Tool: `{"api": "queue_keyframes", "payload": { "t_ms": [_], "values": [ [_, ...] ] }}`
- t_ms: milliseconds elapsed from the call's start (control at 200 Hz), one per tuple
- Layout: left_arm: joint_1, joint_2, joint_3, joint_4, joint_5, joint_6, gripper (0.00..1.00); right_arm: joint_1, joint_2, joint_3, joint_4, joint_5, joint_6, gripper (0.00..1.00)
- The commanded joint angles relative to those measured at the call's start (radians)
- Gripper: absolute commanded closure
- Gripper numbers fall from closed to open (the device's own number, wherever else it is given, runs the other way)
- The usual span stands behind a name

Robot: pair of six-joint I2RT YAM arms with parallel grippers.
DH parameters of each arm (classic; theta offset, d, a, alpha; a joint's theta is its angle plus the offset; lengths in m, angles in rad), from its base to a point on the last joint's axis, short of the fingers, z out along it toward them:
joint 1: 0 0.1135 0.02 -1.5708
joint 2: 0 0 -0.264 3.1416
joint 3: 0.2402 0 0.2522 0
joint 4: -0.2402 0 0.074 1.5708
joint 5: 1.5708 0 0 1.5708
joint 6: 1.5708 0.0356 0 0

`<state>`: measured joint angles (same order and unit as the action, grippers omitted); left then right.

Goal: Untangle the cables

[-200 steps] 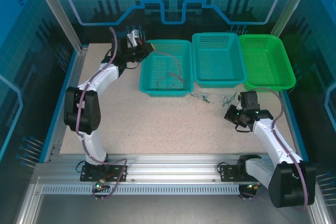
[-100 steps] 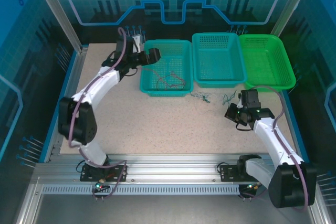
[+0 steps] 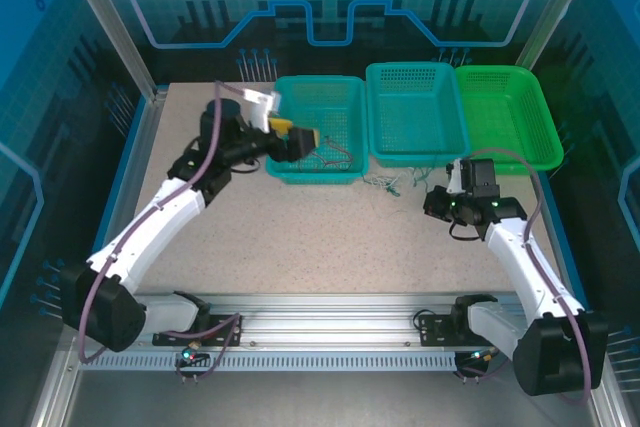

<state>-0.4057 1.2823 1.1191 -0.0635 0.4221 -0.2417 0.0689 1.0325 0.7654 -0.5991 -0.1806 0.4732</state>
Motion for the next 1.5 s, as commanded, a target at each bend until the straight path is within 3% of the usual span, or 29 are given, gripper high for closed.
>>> {"api": "queue_keyframes", "payload": {
  "t_ms": [0,215,445,655,750,890,965,1131,1236,1306,1496],
  "values": [
    [-0.106,-0.014,-0.059,0.077,0.096,0.168,0.01,0.033,-0.031,0.064,-0.040,-0.077,-0.063,1.00],
    [-0.218,0.118,-0.083,0.258,0.101,0.176,0.01,0.074,-0.110,0.144,-0.042,-0.169,-0.088,1.00],
    [-0.225,0.286,-0.031,0.374,0.090,0.251,0.01,0.114,-0.177,0.222,-0.057,-0.241,-0.131,1.00],
    [-0.226,0.426,0.072,0.510,0.208,0.112,0.02,0.130,-0.218,0.244,-0.030,-0.342,-0.103,1.00],
    [-0.228,0.476,0.081,0.598,0.230,0.025,0.13,0.132,-0.231,0.246,-0.015,-0.343,-0.076,1.00],
    [-0.227,0.509,0.053,0.716,0.271,-0.077,0.41,0.130,-0.245,0.252,-0.018,-0.300,-0.062,1.00],
    [-0.228,0.519,0.034,0.771,0.295,-0.125,0.45,0.130,-0.249,0.251,-0.012,-0.281,-0.053,1.00],
    [-0.228,0.546,-0.004,0.966,0.395,-0.273,0.34,0.128,-0.243,0.237,-0.001,-0.269,-0.034,1.00],
    [-0.225,0.564,-0.044,1.120,0.414,-0.375,0.20,0.126,-0.234,0.239,-0.037,-0.173,-0.018,1.00],
    [-0.221,0.560,-0.074,1.176,0.409,-0.408,0.16,0.120,-0.221,0.242,-0.067,-0.131,-0.022,1.00],
    [-0.237,0.511,-0.078,1.014,0.361,-0.288,0.08,0.118,-0.201,0.233,-0.026,-0.235,-0.021,1.00]
  ]
}}
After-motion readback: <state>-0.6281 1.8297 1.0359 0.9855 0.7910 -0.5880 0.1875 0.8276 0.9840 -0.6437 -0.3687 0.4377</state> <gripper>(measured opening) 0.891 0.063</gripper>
